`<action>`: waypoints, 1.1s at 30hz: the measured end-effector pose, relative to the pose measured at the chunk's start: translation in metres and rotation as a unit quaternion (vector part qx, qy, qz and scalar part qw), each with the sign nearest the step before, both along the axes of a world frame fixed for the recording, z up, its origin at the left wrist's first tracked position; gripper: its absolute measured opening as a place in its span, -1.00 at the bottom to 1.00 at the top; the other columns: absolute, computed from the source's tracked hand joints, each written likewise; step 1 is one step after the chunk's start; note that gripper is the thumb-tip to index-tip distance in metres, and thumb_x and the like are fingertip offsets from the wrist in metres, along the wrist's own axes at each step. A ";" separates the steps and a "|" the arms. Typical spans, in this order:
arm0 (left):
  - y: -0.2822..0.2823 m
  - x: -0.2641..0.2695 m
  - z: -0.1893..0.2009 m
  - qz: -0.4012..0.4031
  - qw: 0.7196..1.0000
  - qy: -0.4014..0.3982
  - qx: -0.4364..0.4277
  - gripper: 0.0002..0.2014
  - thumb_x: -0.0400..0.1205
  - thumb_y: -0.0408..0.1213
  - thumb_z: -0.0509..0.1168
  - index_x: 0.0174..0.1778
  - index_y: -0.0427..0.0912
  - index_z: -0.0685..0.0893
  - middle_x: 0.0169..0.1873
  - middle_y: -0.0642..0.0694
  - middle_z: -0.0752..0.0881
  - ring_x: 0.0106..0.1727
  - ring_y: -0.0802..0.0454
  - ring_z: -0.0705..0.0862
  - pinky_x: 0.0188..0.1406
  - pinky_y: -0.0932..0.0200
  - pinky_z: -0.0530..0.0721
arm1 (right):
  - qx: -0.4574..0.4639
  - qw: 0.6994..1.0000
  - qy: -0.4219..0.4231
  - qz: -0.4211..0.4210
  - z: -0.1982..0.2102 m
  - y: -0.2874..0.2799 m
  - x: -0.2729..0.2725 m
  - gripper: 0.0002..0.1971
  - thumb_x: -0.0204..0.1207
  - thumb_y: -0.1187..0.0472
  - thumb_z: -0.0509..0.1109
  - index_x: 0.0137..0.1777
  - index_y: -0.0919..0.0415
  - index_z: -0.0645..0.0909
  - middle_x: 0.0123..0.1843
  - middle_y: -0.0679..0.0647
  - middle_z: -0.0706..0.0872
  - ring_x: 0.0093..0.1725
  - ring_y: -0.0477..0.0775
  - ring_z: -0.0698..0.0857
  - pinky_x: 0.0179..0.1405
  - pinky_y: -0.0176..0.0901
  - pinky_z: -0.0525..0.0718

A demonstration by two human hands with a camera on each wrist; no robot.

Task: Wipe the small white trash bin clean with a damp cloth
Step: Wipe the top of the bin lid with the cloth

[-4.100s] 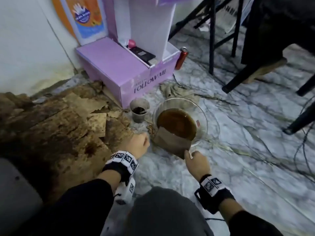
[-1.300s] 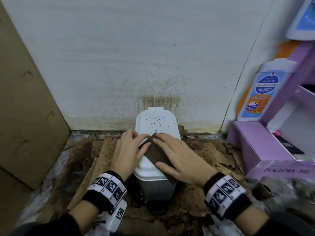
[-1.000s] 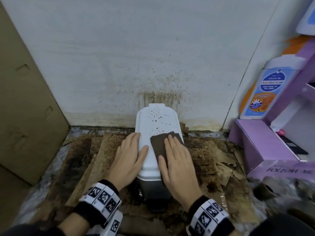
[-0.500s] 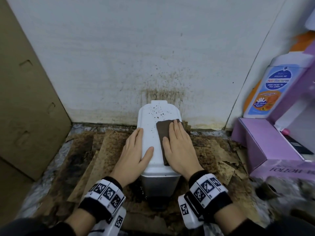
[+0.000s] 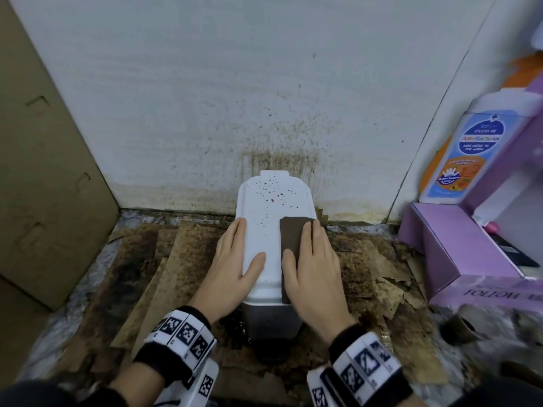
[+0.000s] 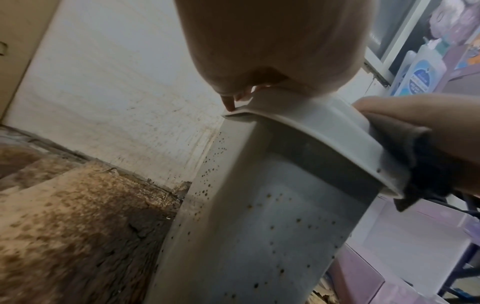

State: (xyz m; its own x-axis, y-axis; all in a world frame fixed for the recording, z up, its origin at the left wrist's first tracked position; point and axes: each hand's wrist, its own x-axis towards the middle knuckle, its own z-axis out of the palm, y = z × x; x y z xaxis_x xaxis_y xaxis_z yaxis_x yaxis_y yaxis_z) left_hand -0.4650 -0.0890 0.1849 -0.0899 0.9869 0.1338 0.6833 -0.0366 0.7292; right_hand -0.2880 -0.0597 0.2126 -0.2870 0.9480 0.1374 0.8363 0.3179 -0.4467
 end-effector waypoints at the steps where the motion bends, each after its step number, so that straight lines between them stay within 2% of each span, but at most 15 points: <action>1: 0.000 0.000 0.000 -0.001 1.000 -0.002 -0.002 -0.21 0.78 0.17 0.04 0.81 -0.01 -0.20 0.77 0.25 -0.22 0.74 0.32 -0.25 0.73 0.14 -0.08 | -0.016 1.000 0.004 0.007 0.004 0.010 0.002 -0.30 0.85 -0.09 -0.04 0.85 0.25 -0.10 0.89 0.15 -0.08 0.86 0.10 -0.06 0.82 0.04 0.00; 5: -0.001 0.000 0.002 -0.003 1.000 -0.008 -0.002 -0.23 0.79 0.15 0.05 0.81 -0.01 -0.19 0.77 0.24 -0.20 0.75 0.29 -0.22 0.75 0.09 -0.06 | -0.082 0.996 0.018 0.043 0.016 0.042 0.006 -0.28 0.86 -0.09 -0.01 0.85 0.22 -0.21 0.89 0.14 -0.18 0.86 0.10 -0.09 0.79 -0.01 -0.05; 8: -0.001 0.000 0.003 -0.002 1.000 -0.001 -0.007 -0.24 0.79 0.14 0.05 0.81 -0.02 -0.18 0.77 0.21 -0.19 0.75 0.27 -0.21 0.75 0.07 -0.04 | -0.095 0.994 0.033 0.050 0.015 0.046 0.008 -0.28 0.86 -0.08 -0.01 0.85 0.21 -0.23 0.89 0.13 -0.20 0.86 0.10 -0.10 0.78 -0.04 -0.05; 13: -0.001 0.001 0.004 -0.002 1.000 0.007 -0.008 -0.24 0.80 0.13 0.05 0.81 -0.04 -0.17 0.78 0.18 -0.19 0.75 0.28 -0.23 0.74 0.10 -0.08 | -0.054 0.995 0.076 0.018 0.004 0.013 0.012 -0.32 0.87 -0.08 -0.02 0.86 0.15 -0.17 0.89 0.06 -0.15 0.85 0.03 -0.07 0.78 -0.05 -0.06; 19: -0.001 0.001 0.003 -0.006 1.000 -0.004 -0.009 -0.23 0.79 0.13 0.06 0.81 -0.02 -0.18 0.77 0.21 -0.20 0.75 0.29 -0.24 0.75 0.08 -0.08 | -0.008 0.991 0.132 -0.005 -0.013 -0.026 0.011 -0.35 0.87 -0.06 -0.05 0.86 0.07 -0.18 0.88 -0.04 -0.12 0.81 -0.09 -0.07 0.72 -0.24 -0.16; 22: 0.000 -0.001 0.003 -0.005 1.000 -0.006 -0.011 -0.24 0.80 0.11 0.07 0.81 -0.03 -0.16 0.78 0.20 -0.19 0.75 0.28 -0.23 0.76 0.06 -0.06 | -0.060 0.987 0.144 0.032 -0.008 -0.019 0.018 -0.24 0.76 -0.15 -0.03 0.84 -0.01 -0.29 0.86 -0.14 -0.27 0.79 -0.19 -0.19 0.75 -0.15 -0.20; 25: -0.001 -0.001 0.004 -0.007 1.000 -0.002 -0.013 -0.24 0.80 0.11 0.07 0.81 -0.02 -0.16 0.78 0.19 -0.19 0.75 0.28 -0.22 0.74 0.09 -0.06 | -0.156 0.966 0.167 0.124 -0.001 -0.011 0.042 -0.06 0.54 -0.24 0.12 0.79 -0.28 -0.38 0.76 -0.37 -0.53 0.74 -0.32 -0.42 0.81 0.04 -0.19; 27: -0.002 -0.001 0.005 -0.009 1.000 -0.001 -0.014 -0.24 0.80 0.12 0.07 0.81 -0.01 -0.17 0.78 0.20 -0.19 0.76 0.27 -0.22 0.73 0.10 -0.06 | -0.169 0.959 0.134 0.183 0.001 -0.005 0.059 -0.01 0.51 -0.24 0.25 0.76 -0.40 -0.38 0.70 -0.45 -0.59 0.75 -0.29 -0.46 0.82 0.10 -0.07; 29: -0.001 -0.001 0.005 -0.009 1.000 -0.001 -0.016 -0.24 0.80 0.13 0.06 0.81 0.00 -0.17 0.77 0.22 -0.20 0.75 0.27 -0.22 0.73 0.08 -0.05 | -0.120 0.964 0.068 0.228 0.000 0.001 0.072 0.01 0.60 -0.19 0.38 0.76 -0.41 -0.36 0.71 -0.43 -0.60 0.78 -0.23 -0.42 0.82 0.09 0.02; 33: 0.000 -0.001 0.005 -0.009 1.000 -0.001 -0.015 -0.24 0.79 0.13 0.07 0.81 -0.01 -0.16 0.77 0.21 -0.18 0.76 0.26 -0.21 0.75 0.04 -0.04 | -0.017 0.963 0.006 0.267 -0.005 0.013 0.083 -0.11 0.69 -0.29 0.32 0.79 -0.39 -0.25 0.80 -0.27 -0.50 0.81 -0.21 -0.35 0.83 0.02 0.01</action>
